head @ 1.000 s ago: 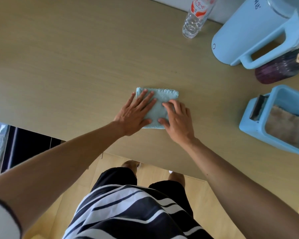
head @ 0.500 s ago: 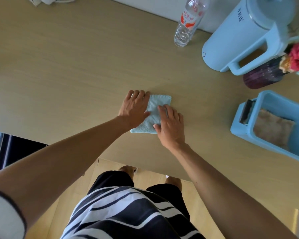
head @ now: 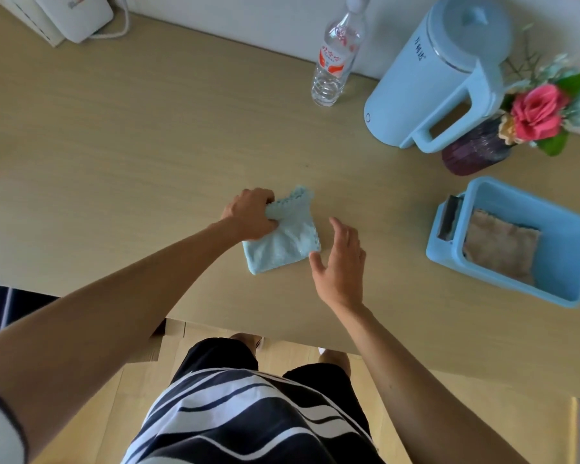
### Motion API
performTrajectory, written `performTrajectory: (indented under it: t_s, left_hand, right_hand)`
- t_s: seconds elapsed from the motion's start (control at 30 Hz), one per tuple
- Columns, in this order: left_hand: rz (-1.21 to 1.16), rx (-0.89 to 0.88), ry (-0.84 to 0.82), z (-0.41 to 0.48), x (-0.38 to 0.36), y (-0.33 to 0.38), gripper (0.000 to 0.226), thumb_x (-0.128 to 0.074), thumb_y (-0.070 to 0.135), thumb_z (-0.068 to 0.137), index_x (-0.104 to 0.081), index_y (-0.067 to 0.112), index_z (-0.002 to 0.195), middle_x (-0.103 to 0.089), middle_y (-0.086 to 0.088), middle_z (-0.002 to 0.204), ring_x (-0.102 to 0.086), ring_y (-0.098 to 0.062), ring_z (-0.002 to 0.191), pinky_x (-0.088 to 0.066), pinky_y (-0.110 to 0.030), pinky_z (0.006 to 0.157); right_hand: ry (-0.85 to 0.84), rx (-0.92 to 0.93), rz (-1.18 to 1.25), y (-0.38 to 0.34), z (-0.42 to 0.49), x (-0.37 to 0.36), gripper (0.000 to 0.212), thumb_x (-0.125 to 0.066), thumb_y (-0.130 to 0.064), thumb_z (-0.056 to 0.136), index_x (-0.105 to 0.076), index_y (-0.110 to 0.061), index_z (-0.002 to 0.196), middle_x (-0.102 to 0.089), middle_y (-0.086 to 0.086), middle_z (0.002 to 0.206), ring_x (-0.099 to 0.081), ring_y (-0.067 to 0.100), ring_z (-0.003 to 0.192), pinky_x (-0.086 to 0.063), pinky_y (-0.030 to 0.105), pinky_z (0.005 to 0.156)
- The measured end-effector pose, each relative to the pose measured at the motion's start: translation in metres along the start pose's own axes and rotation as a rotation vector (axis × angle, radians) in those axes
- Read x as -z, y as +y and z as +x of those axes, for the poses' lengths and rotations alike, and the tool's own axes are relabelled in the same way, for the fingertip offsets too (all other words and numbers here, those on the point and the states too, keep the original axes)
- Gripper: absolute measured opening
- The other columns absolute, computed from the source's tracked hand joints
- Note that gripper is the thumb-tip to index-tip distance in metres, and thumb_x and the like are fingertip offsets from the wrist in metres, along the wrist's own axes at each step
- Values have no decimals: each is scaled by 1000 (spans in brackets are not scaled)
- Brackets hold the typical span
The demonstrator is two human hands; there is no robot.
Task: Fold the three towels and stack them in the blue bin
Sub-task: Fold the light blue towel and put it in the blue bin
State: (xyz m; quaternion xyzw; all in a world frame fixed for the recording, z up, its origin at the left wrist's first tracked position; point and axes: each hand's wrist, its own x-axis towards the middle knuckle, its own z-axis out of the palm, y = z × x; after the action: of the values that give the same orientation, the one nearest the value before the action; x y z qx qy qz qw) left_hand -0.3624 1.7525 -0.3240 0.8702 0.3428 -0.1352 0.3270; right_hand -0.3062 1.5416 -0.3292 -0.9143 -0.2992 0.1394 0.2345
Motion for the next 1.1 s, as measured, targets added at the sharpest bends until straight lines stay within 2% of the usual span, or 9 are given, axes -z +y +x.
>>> performTrajectory:
  t_s: [0.1, 0.23, 0.37, 0.5, 0.67, 0.77, 0.9, 1.0, 1.1]
  left_hand:
    - [-353, 32, 17, -10, 17, 8, 40, -77, 21, 67, -62, 12, 103, -64, -5, 87, -58, -25, 76, -40, -28, 61]
    - [-835, 12, -3, -33, 35, 41, 55, -84, 18, 65, -59, 6, 112, -66, -11, 96, -64, -24, 83, -56, -36, 71]
    - [-1138, -85, -21, -54, 45, 91, 62, -81, 20, 70, -54, -1, 122, -63, -29, 118, -66, -32, 100, -55, -50, 89]
    - [-1213, -150, 21, -63, 45, 151, 51, -76, 17, 76, -54, 2, 120, -68, -11, 105, -67, -25, 96, -57, -43, 82]
    - [-1004, -249, 104, -62, 24, 228, 63, -75, 22, 76, -41, 28, 128, -73, -1, 96, -69, -14, 79, -59, -36, 68]
    - [-828, -413, 92, -55, 3, 266, 81, -74, 12, 81, -30, 40, 143, -66, -8, 118, -67, -21, 100, -60, -35, 81]
    - [-550, -498, 40, -39, -28, 309, 64, -73, 24, 74, -54, 27, 136, -57, -5, 127, -62, -24, 107, -54, -43, 92]
    - [-430, -459, -45, -27, -57, 340, 64, -74, 27, 70, -60, 18, 132, -54, -10, 127, -58, -25, 110, -51, -33, 95]
    - [-297, -414, -81, -12, -91, 358, 66, -83, 18, 72, -59, 17, 133, -51, -11, 129, -54, -27, 117, -40, -22, 95]
  right_hand:
    - [-13, -156, 348, -2, 1, 14, 68, -72, -22, 88, -37, -15, 146, -52, 6, 128, -58, 16, 109, -49, 35, 93]
    - [-165, -460, 823, -13, 19, 52, 70, -71, -32, 90, -33, -24, 149, -57, 5, 132, -61, 16, 114, -52, 29, 92]
    - [-241, -460, 1193, -8, 37, 104, 79, -75, -33, 78, -36, -28, 147, -68, 11, 127, -70, 21, 112, -57, 42, 93]
    - [-121, -377, 1267, 14, 50, 163, 76, -73, -6, 82, -37, -29, 145, -72, 10, 118, -71, 21, 103, -57, 44, 91]
    - [58, -123, 1047, 72, 47, 243, 73, -67, 6, 85, -35, -25, 143, -64, 0, 114, -64, 13, 93, -56, 27, 73]
    - [18, -24, 843, 116, 43, 280, 59, -66, -3, 84, -49, -32, 132, -60, 5, 123, -61, 18, 94, -54, 25, 73]
    - [-57, -82, 700, 173, 41, 313, 38, -64, 4, 90, -69, -23, 116, -65, 5, 123, -68, 18, 84, -55, 33, 76]
    - [-110, -185, 581, 211, 40, 327, 41, -69, 3, 86, -70, -22, 118, -59, 7, 129, -72, 26, 96, -58, 43, 91]
    - [-167, -258, 254, 239, 41, 328, 49, -75, -9, 80, -67, -24, 125, -56, 6, 120, -67, 23, 91, -53, 35, 89]
